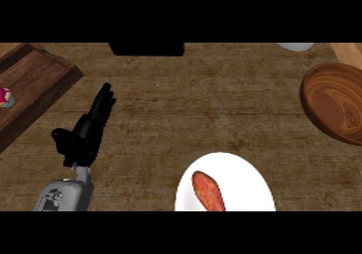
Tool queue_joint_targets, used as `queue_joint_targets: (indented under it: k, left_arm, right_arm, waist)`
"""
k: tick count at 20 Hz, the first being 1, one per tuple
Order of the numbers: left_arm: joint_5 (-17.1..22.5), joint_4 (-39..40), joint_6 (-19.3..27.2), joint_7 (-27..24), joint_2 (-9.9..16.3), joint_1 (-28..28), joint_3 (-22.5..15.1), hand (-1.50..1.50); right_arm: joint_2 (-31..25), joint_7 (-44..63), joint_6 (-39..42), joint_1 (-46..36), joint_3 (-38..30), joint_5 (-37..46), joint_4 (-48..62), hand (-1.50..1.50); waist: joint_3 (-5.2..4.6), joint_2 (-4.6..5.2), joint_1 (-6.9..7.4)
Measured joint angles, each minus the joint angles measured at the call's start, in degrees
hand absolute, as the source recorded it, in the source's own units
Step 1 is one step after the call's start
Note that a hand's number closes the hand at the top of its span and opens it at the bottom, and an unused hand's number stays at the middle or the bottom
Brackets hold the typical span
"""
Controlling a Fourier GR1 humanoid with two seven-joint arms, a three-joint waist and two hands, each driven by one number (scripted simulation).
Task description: Pick the tomato from the plate and place it in the bowl
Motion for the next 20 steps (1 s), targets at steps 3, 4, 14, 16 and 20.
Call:
queue_joint_targets:
  k: [3, 4, 14, 16, 20]
  left_arm:
    - [-0.10, -1.16, 0.18, 0.91, -0.51, 0.37, -0.61, 0.00]
    - [-0.16, -1.33, -0.01, 0.90, -0.47, 0.41, -0.80, 0.00]
    - [0.21, -0.25, -0.69, -0.84, -0.23, 1.01, 0.06, 0.00]
    - [-0.58, -0.29, -0.02, -0.81, -0.90, 0.89, -0.68, 0.00]
    - [-0.39, -0.32, -0.54, -0.75, -0.61, 0.79, -0.52, 0.00]
  right_arm:
    - [-1.49, -3.03, 0.11, -2.73, 1.99, 6.82, 6.40, 1.50]
    - [-2.50, -3.82, 0.09, -4.11, 2.46, 9.02, 8.68, 1.50]
    - [-1.58, -20.27, -6.53, -13.69, 9.30, 28.12, 35.73, 1.50]
    - [-0.94, -24.60, -9.11, -15.16, 9.87, 31.03, 42.50, 1.50]
    - [-0.40, -33.16, -13.28, -19.10, 10.00, 35.16, 57.03, 1.50]
  waist:
    - [0.02, 0.08, 0.35]
    - [0.04, 0.13, 0.53]
    - [0.06, 0.16, 0.47]
    - [0.08, 0.21, 0.58]
    - [0.12, 0.28, 0.75]
